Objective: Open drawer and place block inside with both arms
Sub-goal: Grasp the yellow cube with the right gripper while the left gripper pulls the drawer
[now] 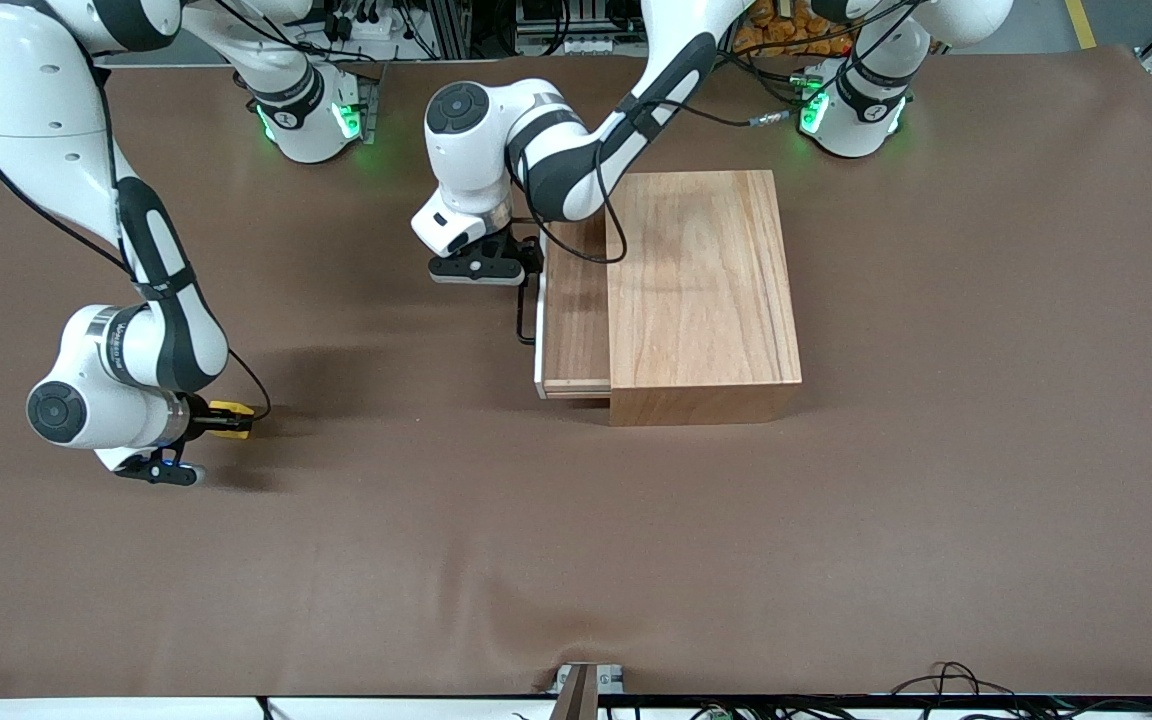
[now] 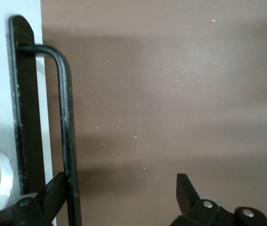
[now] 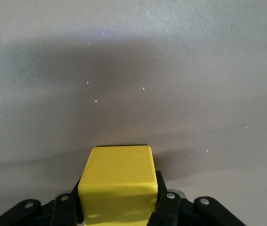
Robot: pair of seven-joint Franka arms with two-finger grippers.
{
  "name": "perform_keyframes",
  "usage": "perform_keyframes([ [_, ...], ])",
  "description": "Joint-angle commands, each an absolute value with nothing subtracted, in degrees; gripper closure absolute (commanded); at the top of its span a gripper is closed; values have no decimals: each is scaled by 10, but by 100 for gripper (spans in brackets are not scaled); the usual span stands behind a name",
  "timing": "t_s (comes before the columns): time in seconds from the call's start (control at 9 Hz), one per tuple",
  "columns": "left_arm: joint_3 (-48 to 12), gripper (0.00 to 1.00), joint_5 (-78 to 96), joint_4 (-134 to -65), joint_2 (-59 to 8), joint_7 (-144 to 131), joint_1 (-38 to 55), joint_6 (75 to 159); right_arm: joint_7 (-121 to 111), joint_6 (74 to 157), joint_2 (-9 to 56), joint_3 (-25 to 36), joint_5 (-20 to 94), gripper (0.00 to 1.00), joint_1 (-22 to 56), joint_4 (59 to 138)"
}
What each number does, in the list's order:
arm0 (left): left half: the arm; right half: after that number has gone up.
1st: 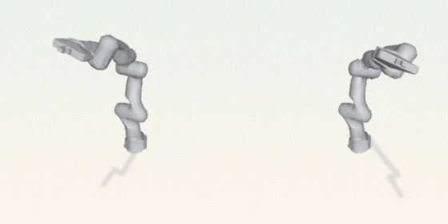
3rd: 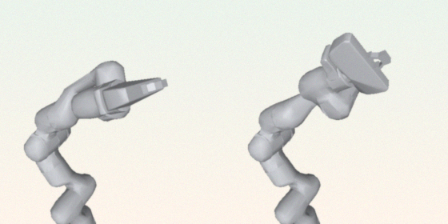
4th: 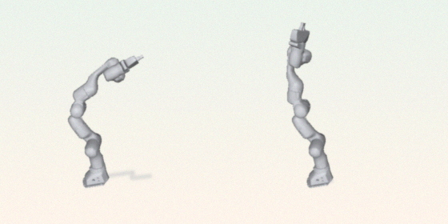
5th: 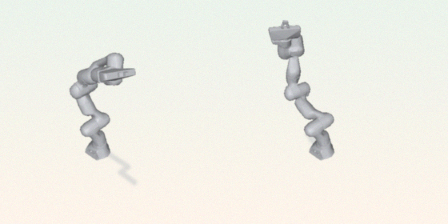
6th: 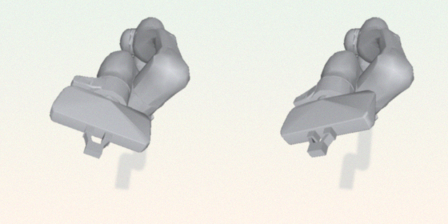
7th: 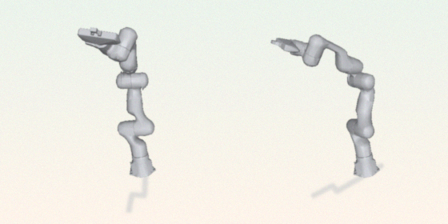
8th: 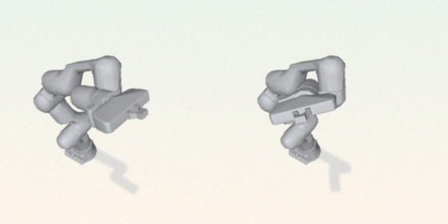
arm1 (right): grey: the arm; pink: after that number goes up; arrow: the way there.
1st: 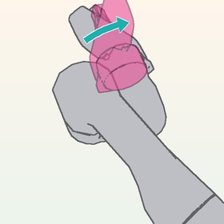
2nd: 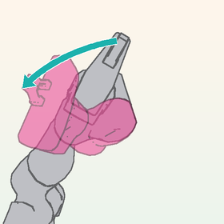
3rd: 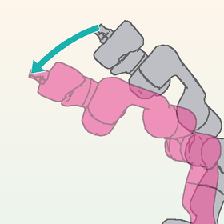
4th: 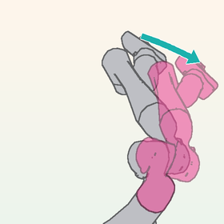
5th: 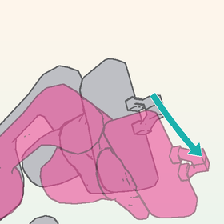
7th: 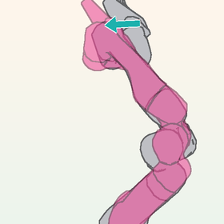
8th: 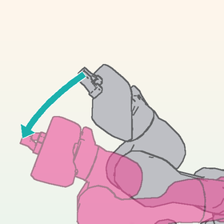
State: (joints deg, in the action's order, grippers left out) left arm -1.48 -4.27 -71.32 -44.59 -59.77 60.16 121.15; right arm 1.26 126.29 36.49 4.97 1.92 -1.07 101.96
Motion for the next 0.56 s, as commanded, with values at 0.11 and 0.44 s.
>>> perform_keyframes([
  [0.11, -31, 0, -19, -698, -458, -602, 606, 1266, -34, 1255, 346, 47, 23, 100, -20, 989],
  [0.44, -48, 0, -17, -700, -440, -600, 603, 1270, -81, 1175, 283, 47, 23, 100, -33, 962],
])
